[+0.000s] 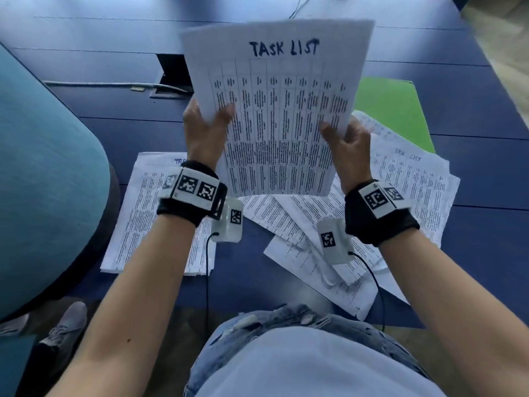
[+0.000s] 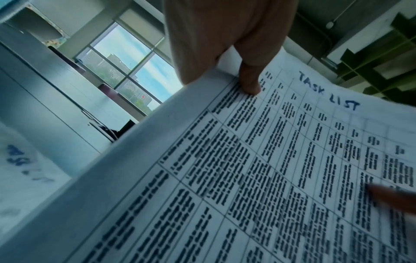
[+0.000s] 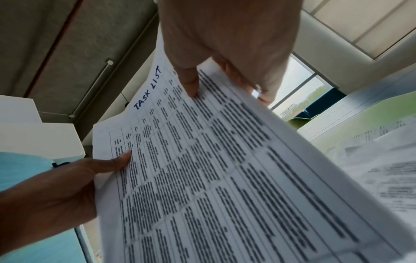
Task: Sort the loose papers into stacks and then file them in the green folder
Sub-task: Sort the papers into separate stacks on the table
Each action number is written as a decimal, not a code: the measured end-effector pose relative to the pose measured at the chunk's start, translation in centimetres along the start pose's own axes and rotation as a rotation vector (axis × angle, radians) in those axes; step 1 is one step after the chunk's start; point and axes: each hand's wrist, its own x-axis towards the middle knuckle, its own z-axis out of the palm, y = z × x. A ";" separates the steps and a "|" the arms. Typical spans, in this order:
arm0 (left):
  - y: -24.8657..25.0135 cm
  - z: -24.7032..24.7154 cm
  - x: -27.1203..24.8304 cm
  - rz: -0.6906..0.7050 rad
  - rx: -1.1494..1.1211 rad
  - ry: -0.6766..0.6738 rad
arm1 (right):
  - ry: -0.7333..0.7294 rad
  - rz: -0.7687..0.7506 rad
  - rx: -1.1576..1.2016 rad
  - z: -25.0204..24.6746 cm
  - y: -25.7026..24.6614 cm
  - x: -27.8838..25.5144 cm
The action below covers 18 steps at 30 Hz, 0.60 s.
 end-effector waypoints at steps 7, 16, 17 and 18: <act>-1.6 -6.4 4.9 -0.048 0.442 0.077 | -0.295 0.275 -0.159 6.3 1.9 -0.6; -7.3 -13.5 5.1 -0.410 0.960 0.042 | -0.676 0.452 -0.591 14.3 6.5 -4.0; -8.0 -14.0 4.9 -0.450 0.982 0.027 | -0.678 0.489 -0.604 14.9 6.9 -4.2; -8.7 -14.3 4.6 -0.491 1.001 0.009 | -0.668 0.536 -0.608 15.5 7.1 -4.5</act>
